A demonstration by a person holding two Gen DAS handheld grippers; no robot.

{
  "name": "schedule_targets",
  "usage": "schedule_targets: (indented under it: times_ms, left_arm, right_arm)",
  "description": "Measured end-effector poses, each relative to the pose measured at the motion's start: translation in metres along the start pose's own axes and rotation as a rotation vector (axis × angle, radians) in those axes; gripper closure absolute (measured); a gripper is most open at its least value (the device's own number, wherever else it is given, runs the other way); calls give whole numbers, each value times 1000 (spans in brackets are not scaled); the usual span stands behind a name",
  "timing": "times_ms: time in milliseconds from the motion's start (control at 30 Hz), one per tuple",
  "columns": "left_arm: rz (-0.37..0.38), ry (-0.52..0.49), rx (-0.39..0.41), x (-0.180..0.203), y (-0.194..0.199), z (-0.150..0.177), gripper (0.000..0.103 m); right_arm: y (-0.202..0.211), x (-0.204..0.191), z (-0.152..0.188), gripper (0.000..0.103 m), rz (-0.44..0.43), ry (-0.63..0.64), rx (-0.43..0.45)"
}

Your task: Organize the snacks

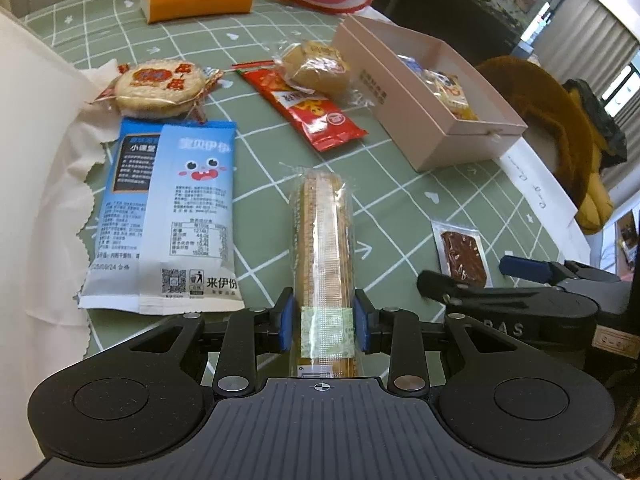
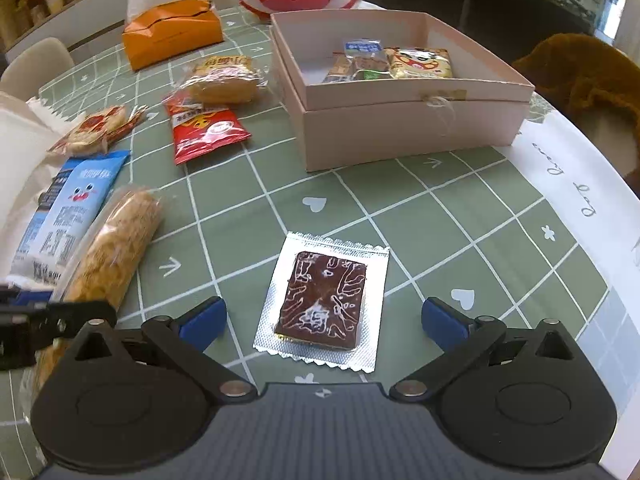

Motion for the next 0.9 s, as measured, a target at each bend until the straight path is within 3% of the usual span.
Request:
schedule_targets:
  times_ms: [400,500,600,900]
  left_arm:
    - [-1,39,13,-2,-1,-2,67]
    - [2,42,15,-2,-1,-1,68]
    - [6,52,13,-4,0,-1,68]
    - [0,41,12,-2,0,-1,68]
  right_arm:
    - [-1,12,0,0,17,-41,-27]
    - [0,10,-3,11,22,-47,-38]
    - [7,0,-6,39,-8,8,-35]
    - [22,-22,-5,44,-71,60,-41]
Point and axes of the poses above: each gripper's, at about its wrist camera, not at the fingertips, and y roughly against the way its jaws point, x to its right, z to its underside, the point moved 5 cm from there along -y, roughly the way its jaws point, and after that the axes turned 13 degrees about y, right-handed, at the moved point
